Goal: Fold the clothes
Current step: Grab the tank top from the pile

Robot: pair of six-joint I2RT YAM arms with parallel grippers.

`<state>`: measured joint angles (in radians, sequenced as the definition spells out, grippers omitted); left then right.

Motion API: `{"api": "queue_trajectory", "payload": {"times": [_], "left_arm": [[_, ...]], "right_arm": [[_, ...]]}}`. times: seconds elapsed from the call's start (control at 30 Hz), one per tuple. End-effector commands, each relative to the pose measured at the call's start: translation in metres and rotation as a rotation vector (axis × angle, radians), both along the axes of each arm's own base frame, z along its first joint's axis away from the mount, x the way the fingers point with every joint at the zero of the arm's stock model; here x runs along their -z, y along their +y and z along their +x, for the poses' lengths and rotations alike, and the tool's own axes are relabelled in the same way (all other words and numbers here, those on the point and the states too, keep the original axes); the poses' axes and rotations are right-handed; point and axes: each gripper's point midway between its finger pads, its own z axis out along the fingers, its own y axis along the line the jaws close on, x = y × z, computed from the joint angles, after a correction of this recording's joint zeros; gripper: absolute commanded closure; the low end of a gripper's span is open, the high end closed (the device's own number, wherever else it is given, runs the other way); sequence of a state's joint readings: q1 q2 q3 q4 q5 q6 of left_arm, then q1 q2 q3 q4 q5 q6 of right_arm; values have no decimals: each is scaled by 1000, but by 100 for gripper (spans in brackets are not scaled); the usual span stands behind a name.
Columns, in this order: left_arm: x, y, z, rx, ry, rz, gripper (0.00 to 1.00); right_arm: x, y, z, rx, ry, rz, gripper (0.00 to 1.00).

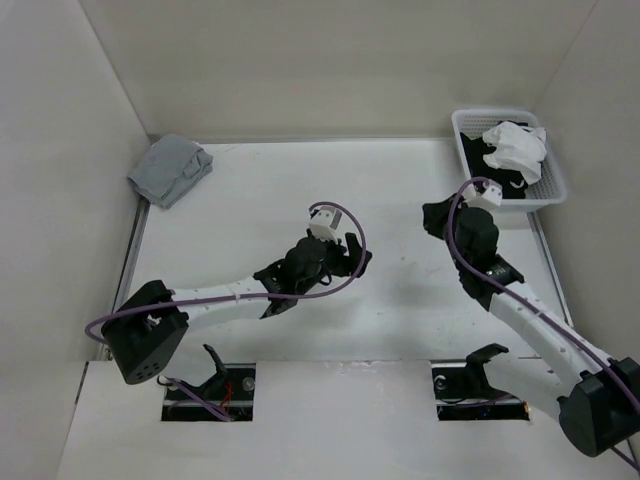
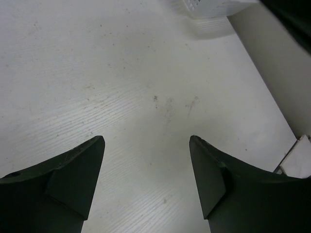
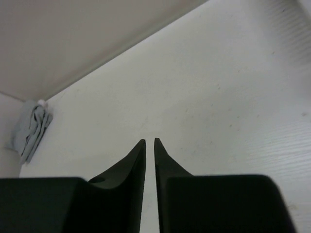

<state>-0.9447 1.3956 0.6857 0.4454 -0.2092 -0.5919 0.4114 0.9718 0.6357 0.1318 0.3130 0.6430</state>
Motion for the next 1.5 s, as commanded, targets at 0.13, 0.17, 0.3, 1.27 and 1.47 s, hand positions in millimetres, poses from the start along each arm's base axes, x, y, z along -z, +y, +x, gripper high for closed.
{"api": "queue_trajectory", "payload": {"times": [0.13, 0.17, 0.3, 1.27, 1.47], "left_arm": [[-18, 9, -7, 28, -110, -20, 37], [-19, 11, -7, 26, -120, -22, 41], [-17, 20, 0, 0, -121, -29, 71], [27, 21, 23, -10, -26, -50, 50], [29, 24, 27, -21, -16, -56, 50]], "right_arm": [[-60, -89, 48, 292, -31, -24, 98], [-64, -103, 55, 331, -27, -28, 98], [-66, -188, 97, 535, 31, -67, 92], [61, -342, 238, 606, 245, 121, 52], [61, -343, 240, 609, 249, 124, 81]]}}
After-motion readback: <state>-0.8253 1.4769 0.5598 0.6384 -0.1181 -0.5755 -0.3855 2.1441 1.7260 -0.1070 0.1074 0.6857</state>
